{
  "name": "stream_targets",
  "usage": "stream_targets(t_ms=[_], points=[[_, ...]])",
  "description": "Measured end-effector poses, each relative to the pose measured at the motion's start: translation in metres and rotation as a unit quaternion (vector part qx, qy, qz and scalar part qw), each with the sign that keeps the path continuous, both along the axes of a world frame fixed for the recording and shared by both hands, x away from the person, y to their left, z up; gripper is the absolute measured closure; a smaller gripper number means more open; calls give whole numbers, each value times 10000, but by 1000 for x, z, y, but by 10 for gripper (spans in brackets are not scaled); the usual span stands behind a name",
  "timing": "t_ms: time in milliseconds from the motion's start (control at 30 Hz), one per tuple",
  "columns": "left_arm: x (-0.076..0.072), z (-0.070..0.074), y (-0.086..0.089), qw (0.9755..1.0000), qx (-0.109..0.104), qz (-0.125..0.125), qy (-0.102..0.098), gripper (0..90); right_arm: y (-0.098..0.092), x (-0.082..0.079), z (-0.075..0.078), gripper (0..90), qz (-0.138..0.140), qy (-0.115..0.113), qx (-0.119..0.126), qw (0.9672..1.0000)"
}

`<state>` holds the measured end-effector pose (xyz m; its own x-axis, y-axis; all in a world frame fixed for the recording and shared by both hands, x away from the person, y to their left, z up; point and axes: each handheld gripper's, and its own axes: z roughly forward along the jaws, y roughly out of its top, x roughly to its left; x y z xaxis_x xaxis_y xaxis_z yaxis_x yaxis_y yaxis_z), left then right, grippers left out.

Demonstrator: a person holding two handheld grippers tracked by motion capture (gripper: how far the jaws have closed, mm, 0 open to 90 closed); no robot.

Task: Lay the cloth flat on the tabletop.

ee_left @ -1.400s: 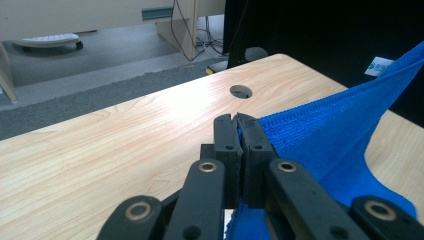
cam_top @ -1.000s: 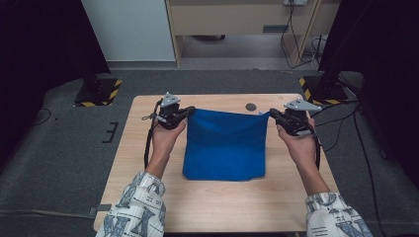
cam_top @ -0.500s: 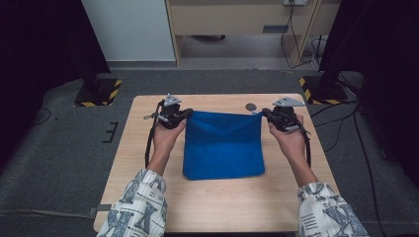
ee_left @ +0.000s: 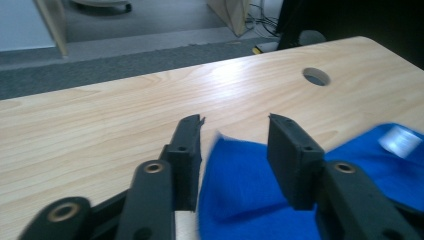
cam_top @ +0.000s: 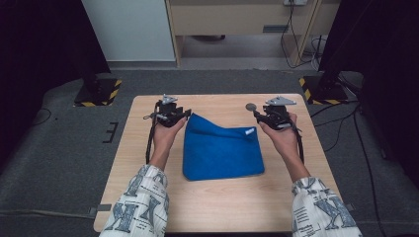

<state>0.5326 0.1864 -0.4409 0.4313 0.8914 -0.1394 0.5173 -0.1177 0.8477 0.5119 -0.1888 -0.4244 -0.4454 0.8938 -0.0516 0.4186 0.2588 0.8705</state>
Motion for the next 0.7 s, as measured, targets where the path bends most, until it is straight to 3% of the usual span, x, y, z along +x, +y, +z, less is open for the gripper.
stream_targets(t_ms=[200,267,400,467,700], points=[[-4,1,5,10000,78,-49,-6,571,-3,-3,-3,430,-14,42,-88,10000],[-8,2,5,9998,123,-153,90,587,-5,-6,-5,458,8,99,-128,9999],[-24,-2,7,9996,143,-246,60,598,-13,-19,-15,546,165,257,-118,9995],[-38,-9,9,9993,196,-317,88,596,-15,-26,-20,565,182,312,-99,9993],[-60,-22,11,9985,264,-458,169,576,-20,-46,-36,590,306,480,-54,9984]])
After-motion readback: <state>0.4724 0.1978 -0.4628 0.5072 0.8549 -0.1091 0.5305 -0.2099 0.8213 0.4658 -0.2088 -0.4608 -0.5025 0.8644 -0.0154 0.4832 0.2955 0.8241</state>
